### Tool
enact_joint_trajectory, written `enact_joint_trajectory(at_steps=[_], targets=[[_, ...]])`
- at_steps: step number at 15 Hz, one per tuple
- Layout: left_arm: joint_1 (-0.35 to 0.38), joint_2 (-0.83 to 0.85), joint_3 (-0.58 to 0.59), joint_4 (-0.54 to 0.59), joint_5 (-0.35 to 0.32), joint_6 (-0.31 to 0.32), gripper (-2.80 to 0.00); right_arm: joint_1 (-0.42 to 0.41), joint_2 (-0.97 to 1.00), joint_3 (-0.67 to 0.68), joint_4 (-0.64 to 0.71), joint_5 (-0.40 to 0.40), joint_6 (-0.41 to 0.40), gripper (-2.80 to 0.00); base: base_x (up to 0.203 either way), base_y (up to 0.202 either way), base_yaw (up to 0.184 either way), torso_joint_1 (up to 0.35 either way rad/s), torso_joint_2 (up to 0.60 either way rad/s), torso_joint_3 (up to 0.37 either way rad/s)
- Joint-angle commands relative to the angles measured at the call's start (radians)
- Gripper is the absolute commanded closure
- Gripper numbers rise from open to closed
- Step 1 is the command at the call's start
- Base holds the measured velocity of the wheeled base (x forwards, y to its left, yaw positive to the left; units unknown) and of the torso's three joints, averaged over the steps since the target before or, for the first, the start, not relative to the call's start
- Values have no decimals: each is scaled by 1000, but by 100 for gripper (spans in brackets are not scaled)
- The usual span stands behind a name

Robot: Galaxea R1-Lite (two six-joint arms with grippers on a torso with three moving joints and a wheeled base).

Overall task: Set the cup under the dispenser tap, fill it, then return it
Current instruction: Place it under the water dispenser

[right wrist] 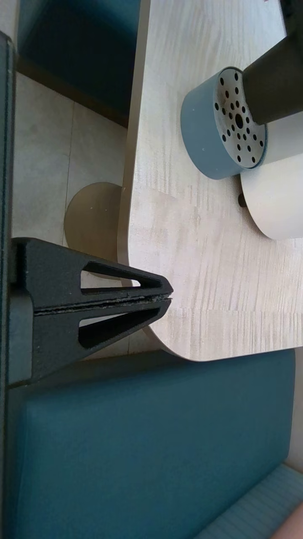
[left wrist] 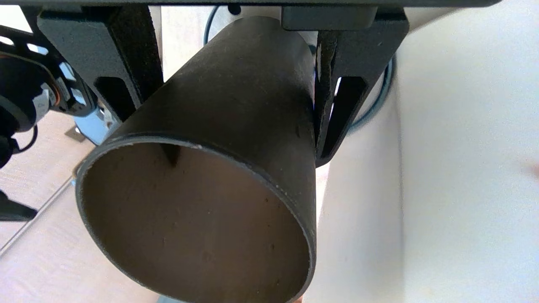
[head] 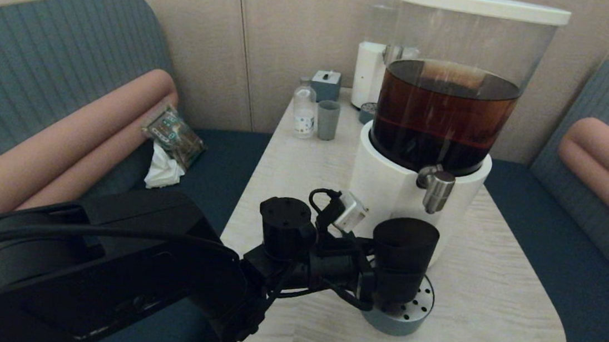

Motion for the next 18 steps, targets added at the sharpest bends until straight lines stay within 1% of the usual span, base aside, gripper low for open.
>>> enact_joint_trajectory(at_steps=[1,5,12,18], targets=[[-3,2,-1,5,1,0,0,0,0,0,0,0,1,0,0,0,0,0,0,0],[-4,8,-13,9,4,4,0,0,0,0,0,0,1,0,0,0,0,0,0,0],[-3,59,-84,15,7,8,0,0,0,0,0,0,1,0,0,0,0,0,0,0],[-3,95,-101,25,9,46,0,0,0,0,0,0,1,0,0,0,0,0,0,0]])
